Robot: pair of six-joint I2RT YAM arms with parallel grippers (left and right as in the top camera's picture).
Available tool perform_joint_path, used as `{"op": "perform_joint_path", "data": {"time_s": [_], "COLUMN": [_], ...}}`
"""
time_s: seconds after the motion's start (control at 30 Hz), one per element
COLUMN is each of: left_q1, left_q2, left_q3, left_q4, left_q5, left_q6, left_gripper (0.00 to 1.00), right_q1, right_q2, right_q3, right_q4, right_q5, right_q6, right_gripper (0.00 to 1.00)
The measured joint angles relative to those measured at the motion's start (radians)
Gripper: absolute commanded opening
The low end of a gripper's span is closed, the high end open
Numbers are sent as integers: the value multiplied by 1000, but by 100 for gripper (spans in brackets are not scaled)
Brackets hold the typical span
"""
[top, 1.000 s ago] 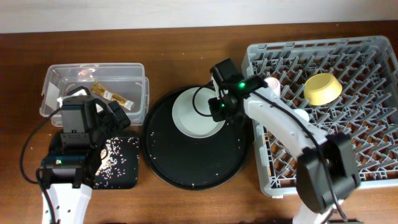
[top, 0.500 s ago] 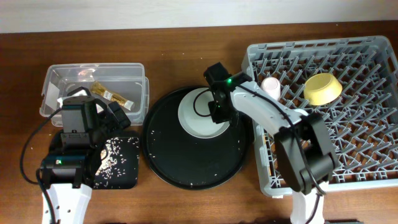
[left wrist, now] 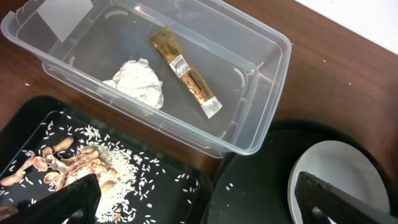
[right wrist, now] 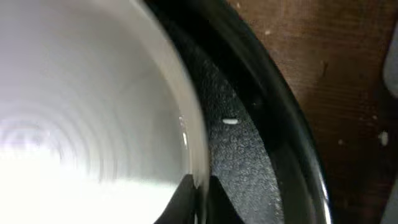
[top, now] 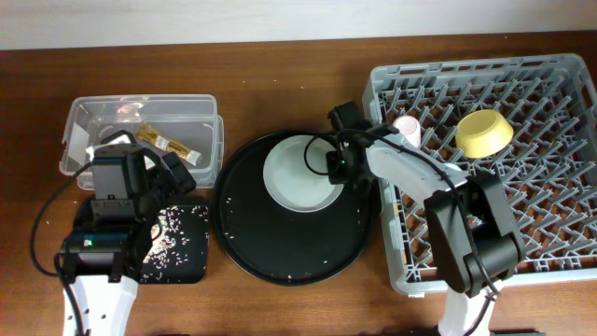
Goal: Sort waste into correct bins and load items into the dishwasher rack
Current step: 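Grasp the white plate rim with the right gripper, then stand the white plate upright in the dish rack, release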
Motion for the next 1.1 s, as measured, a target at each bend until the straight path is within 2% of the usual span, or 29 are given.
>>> {"op": "perform_joint_path", "data": {"time_s": [0.13,0.17,0.23,0.3,0.33,0.4,0.53,0.6,0.77,0.8,0.83,0.87,0.9,1.03,1.1], "left_q1": [0,0,0,0,0,0,0,0,0,0,0,0,0,0,0], "left_q2": [0,0,0,0,0,0,0,0,0,0,0,0,0,0,0], "left_q3": [0,0,0,0,0,0,0,0,0,0,0,0,0,0,0], "left_q4": [0,0,0,1,0,-1,0,-1,-1,0,0,0,1,0,0], "left_q5": [0,0,0,0,0,0,0,0,0,0,0,0,0,0,0], "left_q6": [0,0,0,0,0,0,0,0,0,0,0,0,0,0,0], "left_gripper": [99,99,99,99,99,99,99,99,99,99,99,99,99,99,99], "right_q1": [-3,-7,-35,-120,-150,-260,-379,-387,-391,-391,-391,-391,-391,-367,-328], "right_q2": [-52,-98,-300,-574,-631,-740,-705,-616,-338,-305,-298,-298,-298,-311,-377], "right_q3": [20,30,60,108,112,111,111,112,111,111,111,111,111,111,111], "right_q4": [-55,-80,-164,-184,-180,-102,-82,-77,20,31,33,47,58,58,56], "right_q5": [-15,-13,48,288,373,541,618,633,775,784,787,793,795,806,808], "right_q6": [0,-20,-75,-105,-109,-260,-653,-734,-778,-776,-763,-748,-737,-728,-725], "right_gripper": [4,4,4,4,4,4,4,4,4,12,53,72,99,98,98]}}
